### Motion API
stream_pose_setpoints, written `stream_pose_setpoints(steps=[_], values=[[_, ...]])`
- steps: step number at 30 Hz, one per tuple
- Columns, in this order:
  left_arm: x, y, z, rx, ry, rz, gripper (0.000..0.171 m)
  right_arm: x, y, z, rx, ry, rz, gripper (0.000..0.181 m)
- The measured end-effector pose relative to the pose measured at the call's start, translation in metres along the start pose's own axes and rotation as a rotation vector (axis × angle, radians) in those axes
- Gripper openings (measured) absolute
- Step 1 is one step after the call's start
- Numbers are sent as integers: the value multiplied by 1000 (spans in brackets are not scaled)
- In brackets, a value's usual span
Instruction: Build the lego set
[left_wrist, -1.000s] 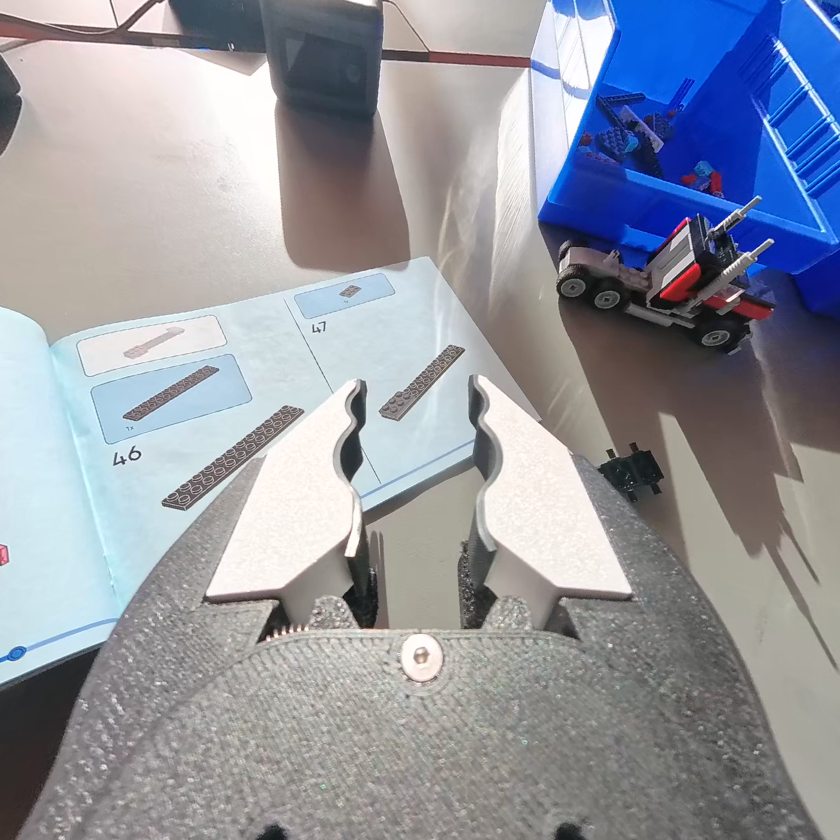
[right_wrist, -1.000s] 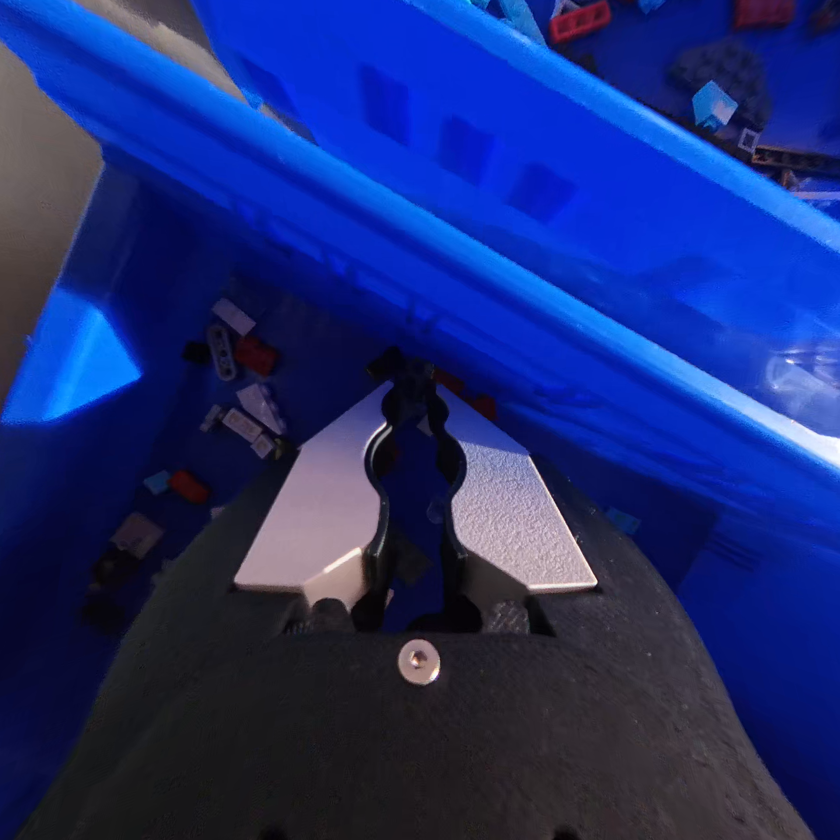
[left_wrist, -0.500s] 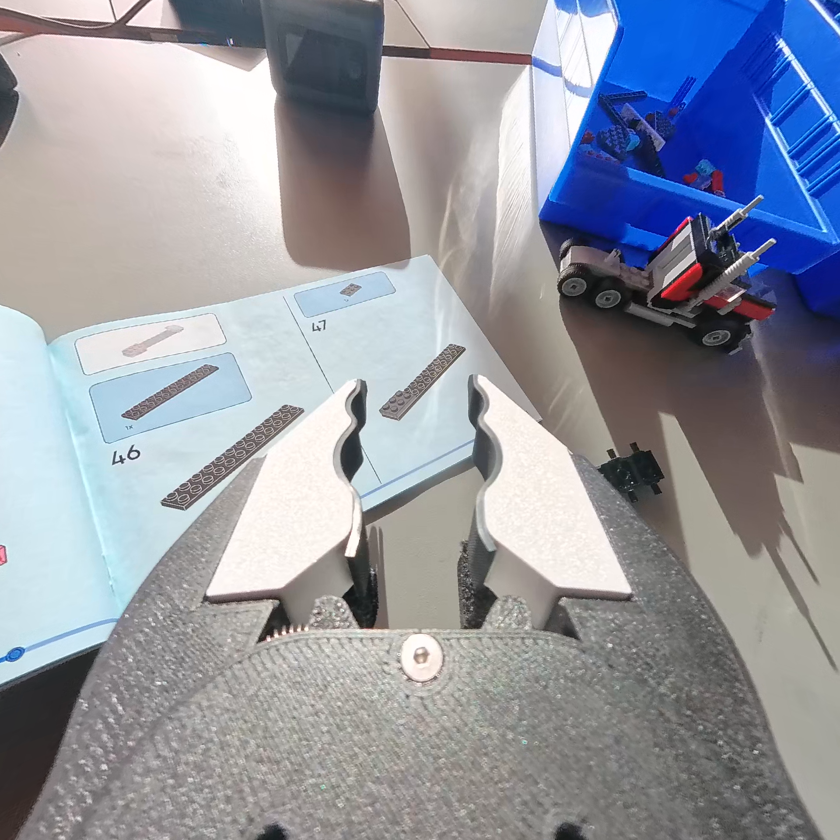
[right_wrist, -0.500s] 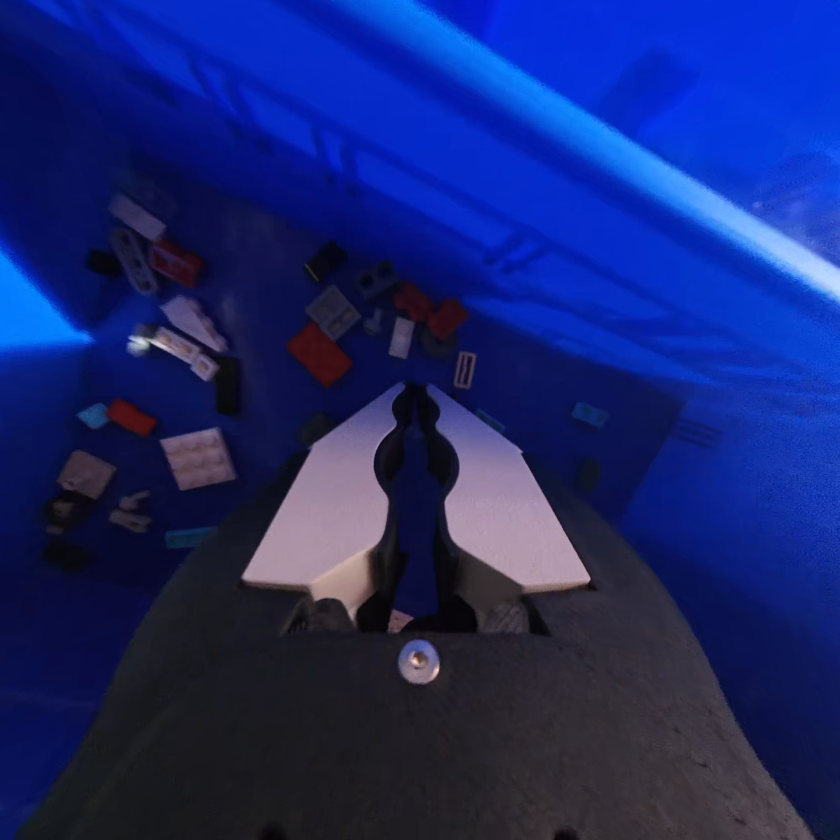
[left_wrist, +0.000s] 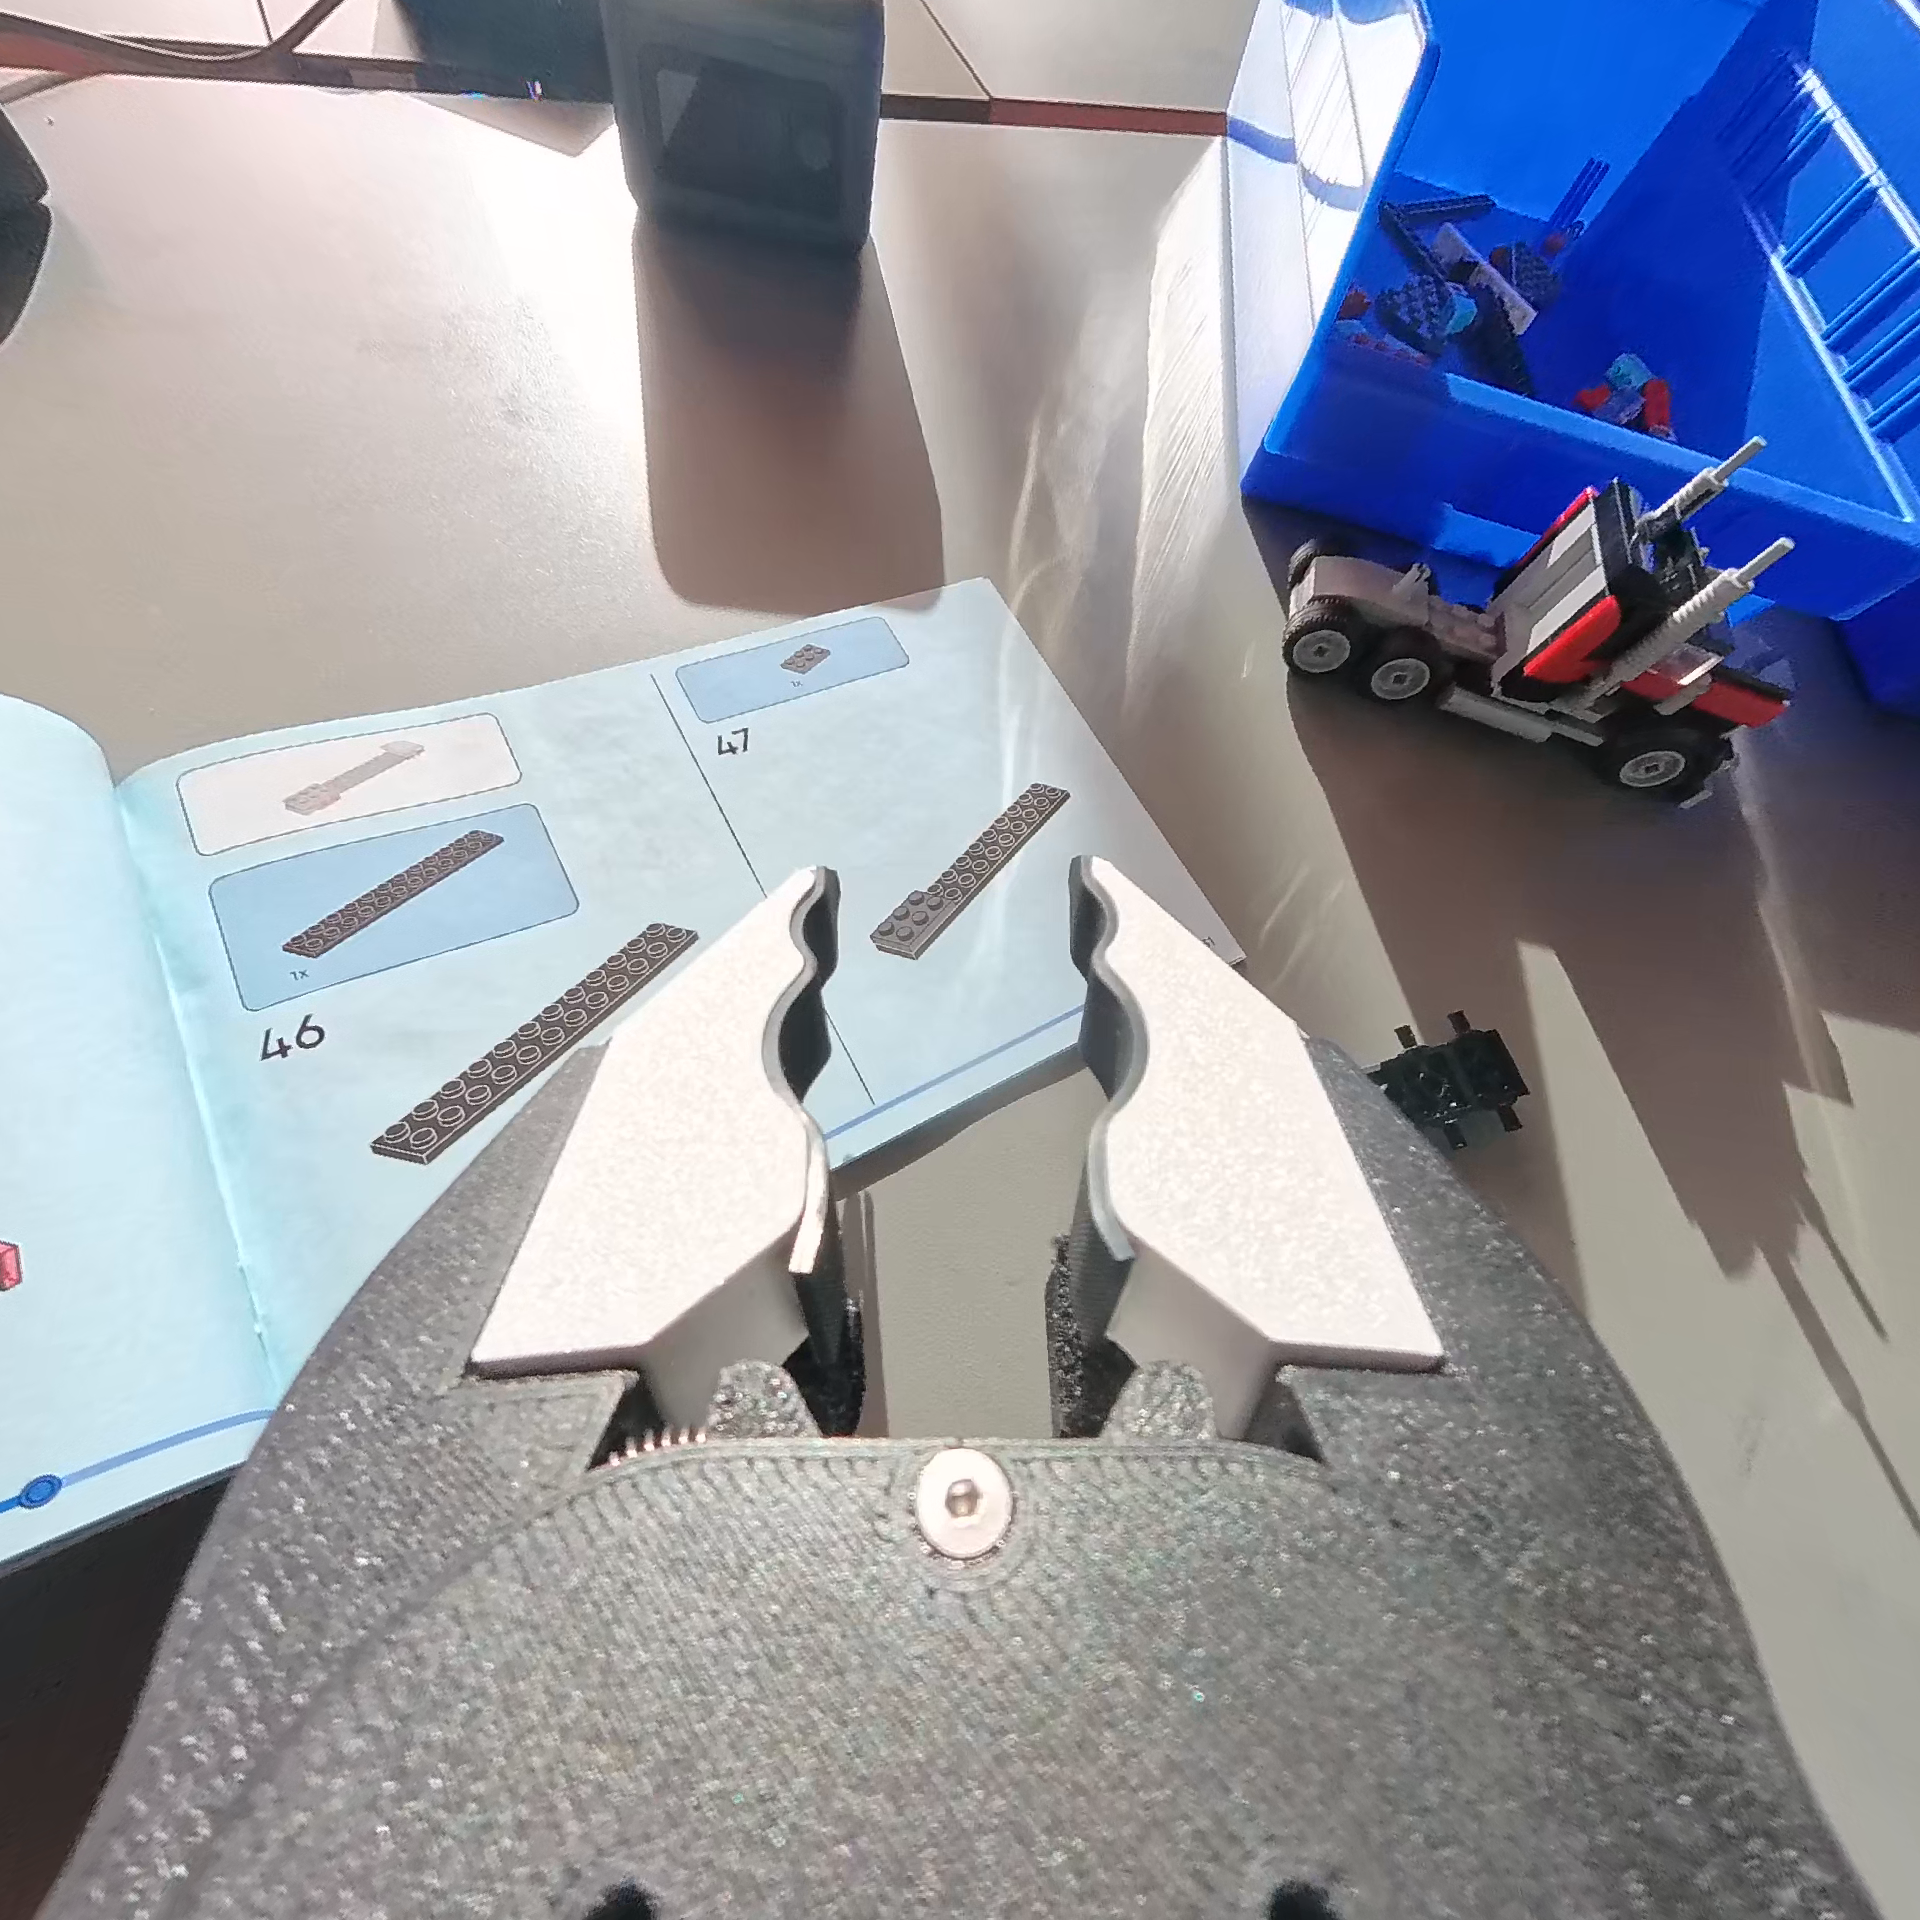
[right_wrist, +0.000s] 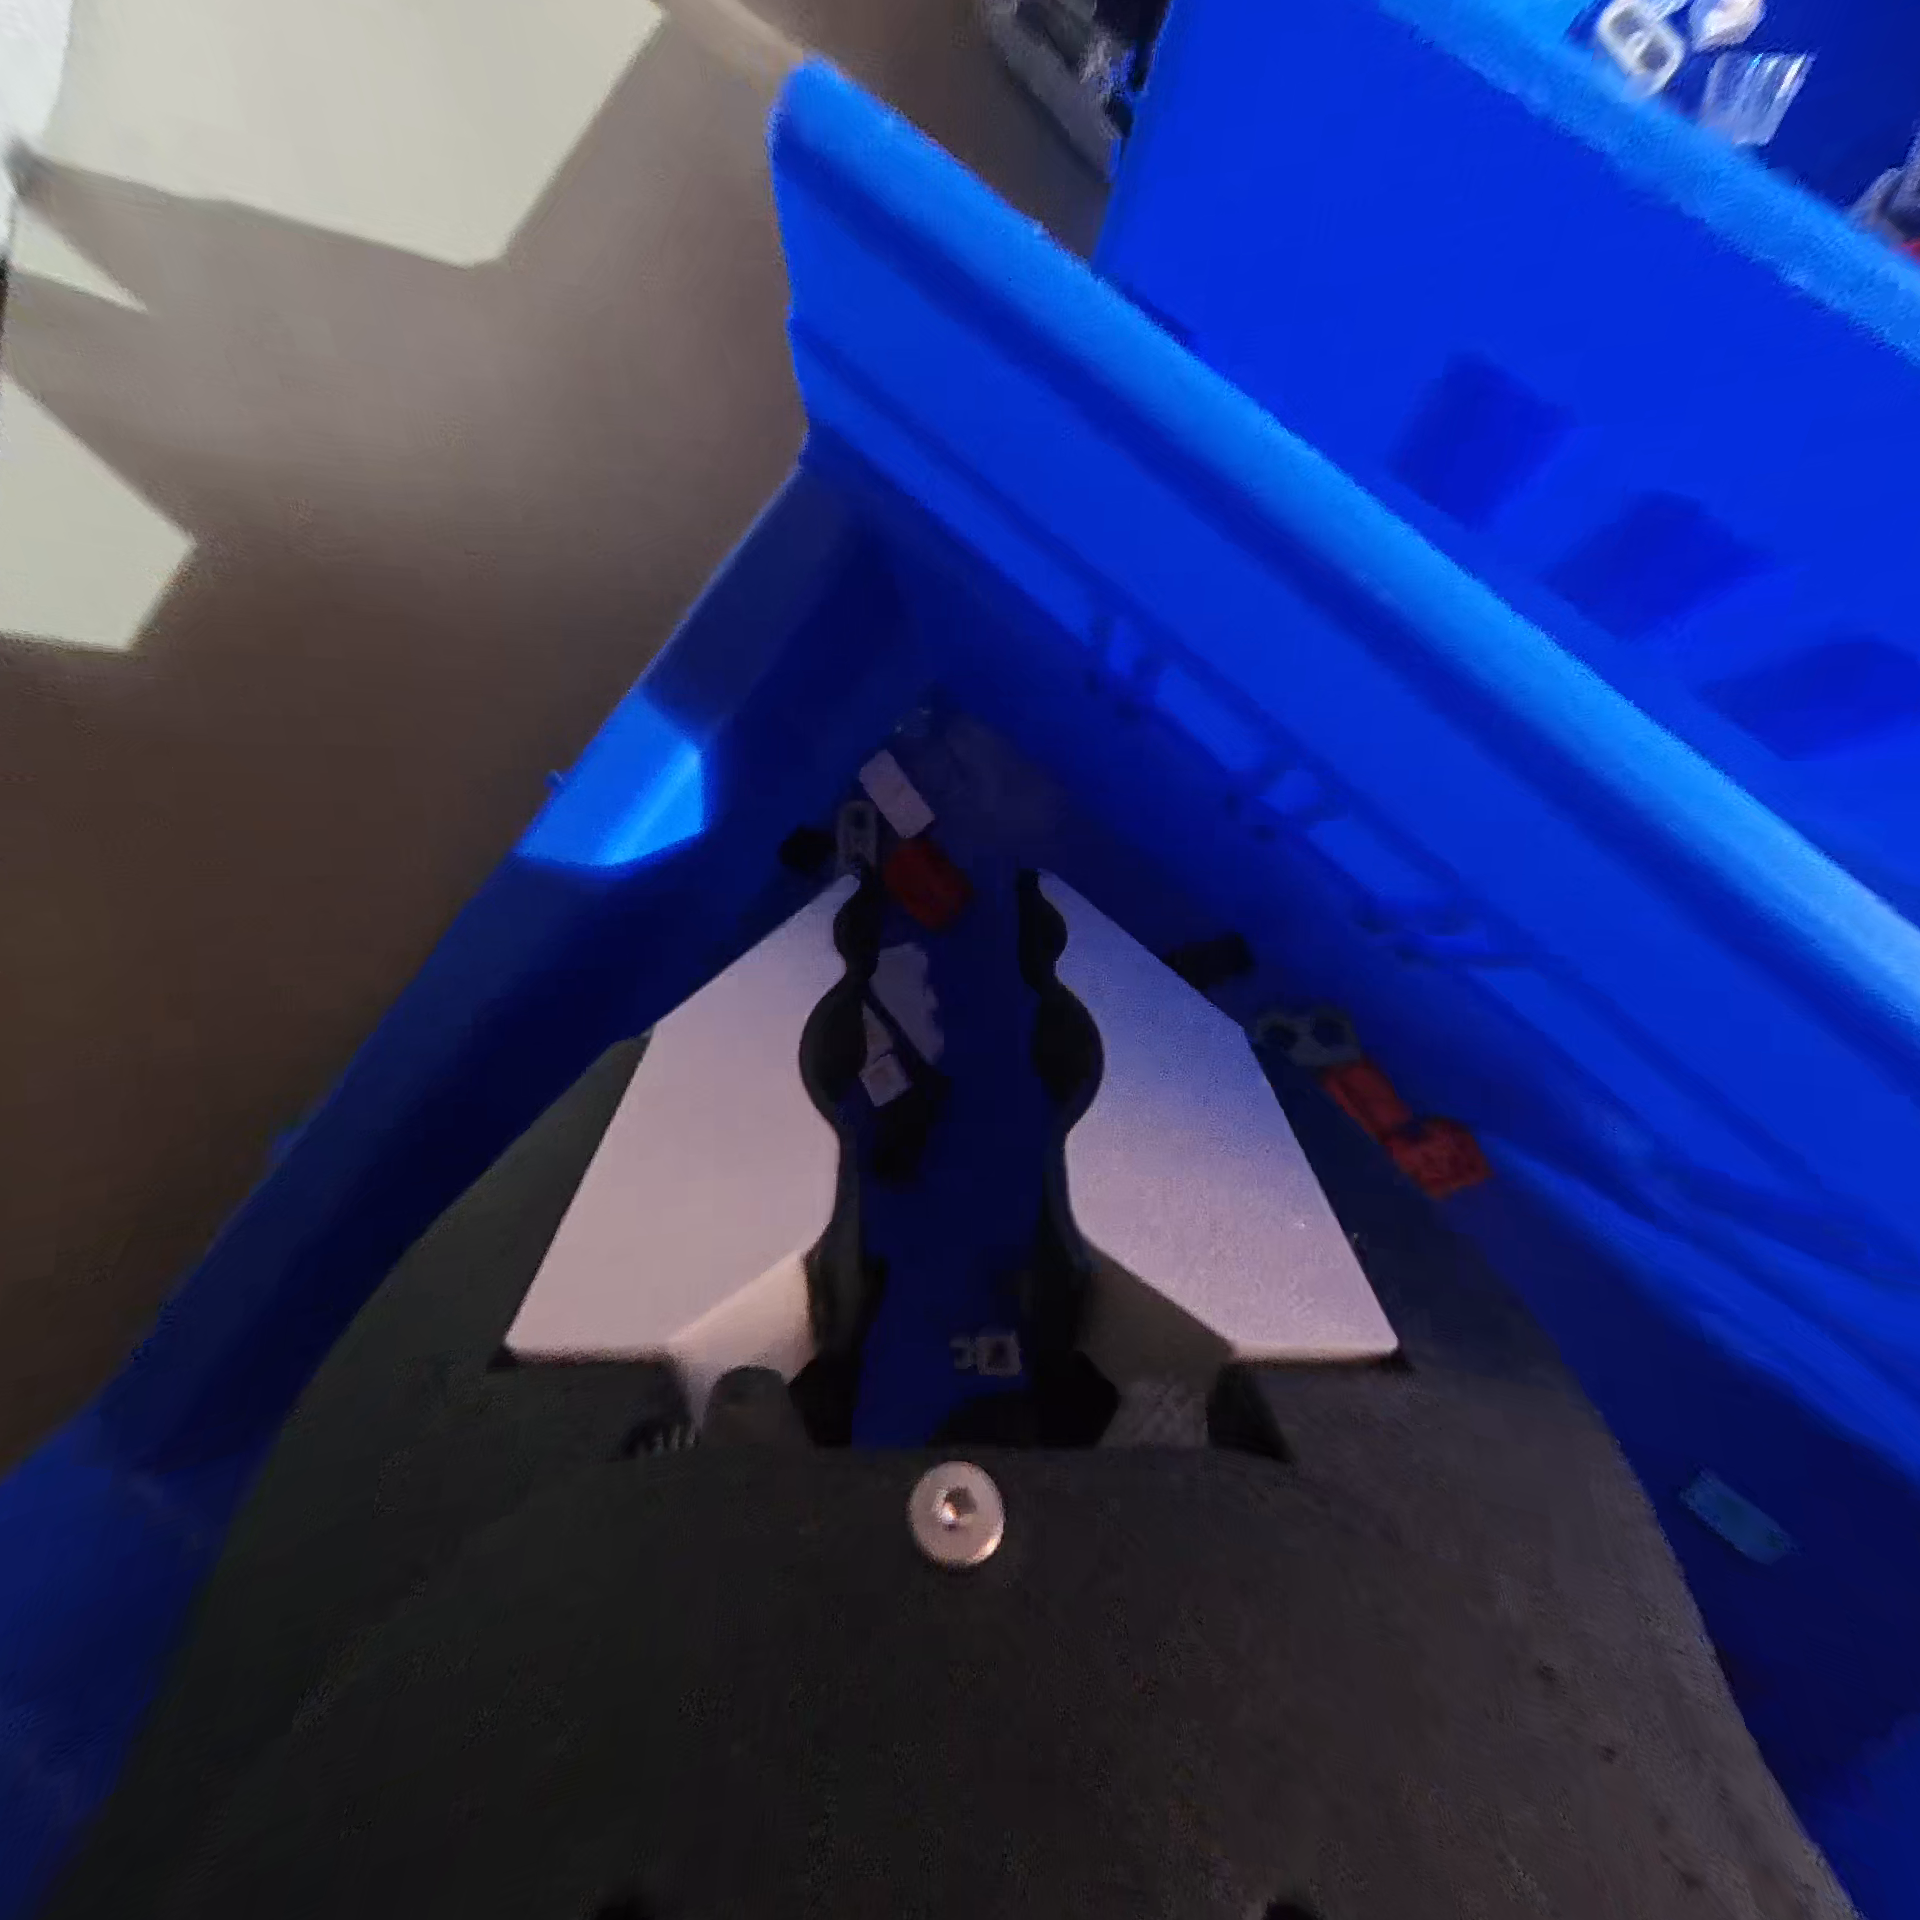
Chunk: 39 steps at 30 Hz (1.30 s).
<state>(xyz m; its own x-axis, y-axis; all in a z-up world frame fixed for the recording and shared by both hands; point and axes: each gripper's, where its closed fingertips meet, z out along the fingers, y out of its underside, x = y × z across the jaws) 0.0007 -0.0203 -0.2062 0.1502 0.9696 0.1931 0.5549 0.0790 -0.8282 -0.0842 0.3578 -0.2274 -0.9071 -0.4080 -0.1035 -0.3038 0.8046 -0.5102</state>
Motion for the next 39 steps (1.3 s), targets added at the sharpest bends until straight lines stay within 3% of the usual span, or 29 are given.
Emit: stream_pose_setpoints(steps=[7,15,26,39], values=[[0,0,0,1,5,-4,46,7,8,0,-43,47,-17,19],[0,0,0,2,9,-11,46,19,35,-32,-93,124,61,20],[0,1,1,-7,12,-15,46,27,35,-57,-44,231,106,39],[-2,3,3,-31,-4,-15,46,32,33,-51,10,232,103,40]])
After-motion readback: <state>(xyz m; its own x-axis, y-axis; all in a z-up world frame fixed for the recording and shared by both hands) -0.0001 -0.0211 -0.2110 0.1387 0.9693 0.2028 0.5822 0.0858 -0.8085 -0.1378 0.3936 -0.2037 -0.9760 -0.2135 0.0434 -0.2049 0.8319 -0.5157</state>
